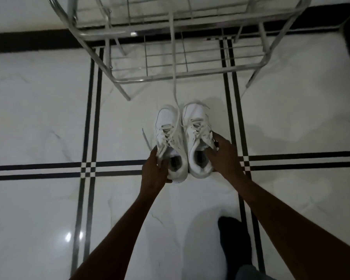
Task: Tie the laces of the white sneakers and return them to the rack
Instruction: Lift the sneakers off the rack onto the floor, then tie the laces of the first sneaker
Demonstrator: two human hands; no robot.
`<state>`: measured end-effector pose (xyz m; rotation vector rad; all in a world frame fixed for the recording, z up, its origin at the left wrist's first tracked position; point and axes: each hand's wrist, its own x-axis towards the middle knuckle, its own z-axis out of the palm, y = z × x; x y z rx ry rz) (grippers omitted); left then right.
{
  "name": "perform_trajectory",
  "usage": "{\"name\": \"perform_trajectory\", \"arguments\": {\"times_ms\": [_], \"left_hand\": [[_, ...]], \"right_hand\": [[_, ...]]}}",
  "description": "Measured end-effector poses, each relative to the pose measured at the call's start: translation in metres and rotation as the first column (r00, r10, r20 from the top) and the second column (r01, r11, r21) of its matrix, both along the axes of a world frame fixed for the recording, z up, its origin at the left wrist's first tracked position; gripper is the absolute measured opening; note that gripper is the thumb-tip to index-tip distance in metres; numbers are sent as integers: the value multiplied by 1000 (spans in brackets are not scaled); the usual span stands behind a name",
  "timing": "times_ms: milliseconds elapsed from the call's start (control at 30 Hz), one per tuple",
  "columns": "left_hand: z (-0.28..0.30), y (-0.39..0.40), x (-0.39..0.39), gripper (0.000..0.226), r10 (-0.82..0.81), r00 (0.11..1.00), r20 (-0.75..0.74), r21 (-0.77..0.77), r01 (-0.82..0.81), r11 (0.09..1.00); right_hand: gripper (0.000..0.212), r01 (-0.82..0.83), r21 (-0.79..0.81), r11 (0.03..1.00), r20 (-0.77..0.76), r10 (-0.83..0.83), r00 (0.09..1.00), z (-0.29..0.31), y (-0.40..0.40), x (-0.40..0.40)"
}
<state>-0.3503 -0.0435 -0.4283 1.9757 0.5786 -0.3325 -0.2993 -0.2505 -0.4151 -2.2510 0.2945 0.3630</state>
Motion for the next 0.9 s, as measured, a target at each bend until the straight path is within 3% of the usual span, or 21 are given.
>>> {"name": "perform_trajectory", "arguments": {"times_ms": [167, 333, 400, 500, 600, 667, 767, 833, 900], "left_hand": [[-53, -4, 6, 47, 58, 998, -27, 5, -58, 998], [-64, 1, 9, 55, 0, 997, -73, 324, 24, 946], [-65, 2, 10, 58, 24, 998, -63, 346, -1, 938], [-67, 5, 12, 73, 48, 999, 18, 365, -51, 930], [-68, 5, 10, 78, 131, 981, 142, 306, -169, 937], [-69, 1, 9, 69, 138, 968, 210, 275, -194, 942], [-71, -2, 6, 65, 173, 940, 294, 255, -252, 934], [-70, -4, 5, 68, 194, 932, 307, 282, -284, 917], [-70, -5, 5, 56, 189, 938, 292, 316, -281, 906]], "right_hand": [[48, -40, -17, 999, -31, 39, 999, -49, -3, 9], [47, -37, -103, 994, -44, 33, 999, -68, 1, 9], [56, -58, -225, 973, -52, 47, 998, -66, 5, 8], [64, -29, -461, 887, 140, 105, 985, -45, 18, 6], [34, -103, -298, 949, 389, 219, 895, -34, 40, 11], [19, -290, -212, 933, 325, 347, 880, -39, 54, 16], [16, -455, -310, 835, 42, 490, 871, -49, 74, 15], [18, -461, -409, 788, -10, 502, 865, -50, 85, 14], [16, -442, -457, 771, 3, 499, 867, -47, 92, 13]]}}
